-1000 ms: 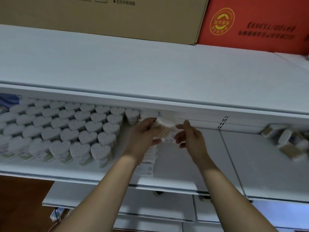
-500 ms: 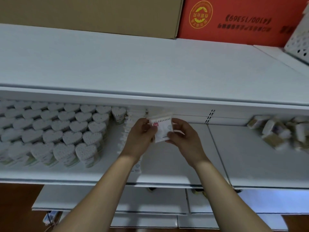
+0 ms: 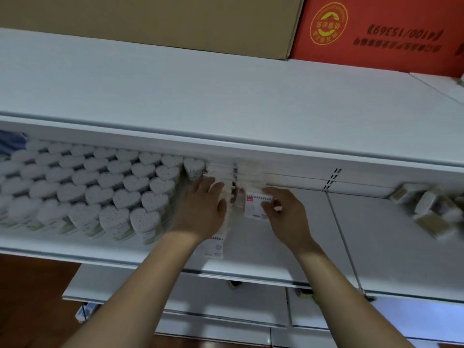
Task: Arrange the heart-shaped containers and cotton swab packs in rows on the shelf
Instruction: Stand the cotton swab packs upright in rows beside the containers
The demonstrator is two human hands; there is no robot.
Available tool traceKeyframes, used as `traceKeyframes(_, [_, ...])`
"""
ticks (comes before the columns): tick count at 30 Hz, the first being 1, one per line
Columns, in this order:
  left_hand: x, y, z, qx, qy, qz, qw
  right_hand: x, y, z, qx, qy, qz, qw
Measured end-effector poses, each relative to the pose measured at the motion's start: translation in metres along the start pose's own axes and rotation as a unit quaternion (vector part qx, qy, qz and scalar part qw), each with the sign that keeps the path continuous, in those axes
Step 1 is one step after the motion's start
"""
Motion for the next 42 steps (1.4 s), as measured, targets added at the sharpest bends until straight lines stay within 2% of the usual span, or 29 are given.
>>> traceKeyframes(2, [-0.017,-0.006,-0.008,-0.012,-0.072,0.053,0.996,-0.014,-0.004,-0.007,0.031,0.008,-0.001,0.999])
traceKeyframes(4, [-0.026,-0.007,-0.012,-0.026,-0.103,0.070,0.992,-0.024,-0.006,-0.012,0.052,0.018,-0.012,0.998])
traceKeyframes(12, [-0.027,-0.007,-0.012,-0.035,-0.092,0.049,0.994,-0.029,-0.003,-0.009,0.088,0.081,-0.120,0.985])
traceKeyframes(16, [-0.024,-0.008,-0.010,-0.034,-0.089,0.038,0.995,-0.035,-0.008,-0.007,0.128,0.084,-0.155,0.976])
traceKeyframes(23, [-0.013,0.016,0.000,-0.051,-0.038,0.040,0.997,-0.013,-0.018,-0.017,0.141,0.092,-0.202,0.965])
traceKeyframes(29, [-0.037,0.075,0.000,-0.080,-0.057,0.007,0.995,0.050,0.018,-0.037,0.077,0.112,-0.259,0.956])
traceKeyframes(36, [-0.073,0.202,-0.016,-0.124,-0.078,-0.005,0.989,0.191,0.095,-0.055,0.077,0.204,-0.319,0.922])
traceKeyframes(42, [-0.127,0.323,-0.029,-0.112,-0.099,-0.023,0.988,0.298,0.188,-0.049,0.019,0.180,-0.335,0.924])
Point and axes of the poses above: each hand's wrist, its own z-axis towards the middle knuckle, its own x-axis out of the back of the hand, y = z × x, the point moved 10 cm from there along z, towards the middle knuckle, and after that the axes turned 12 degrees about y, right-handed, at the moved point
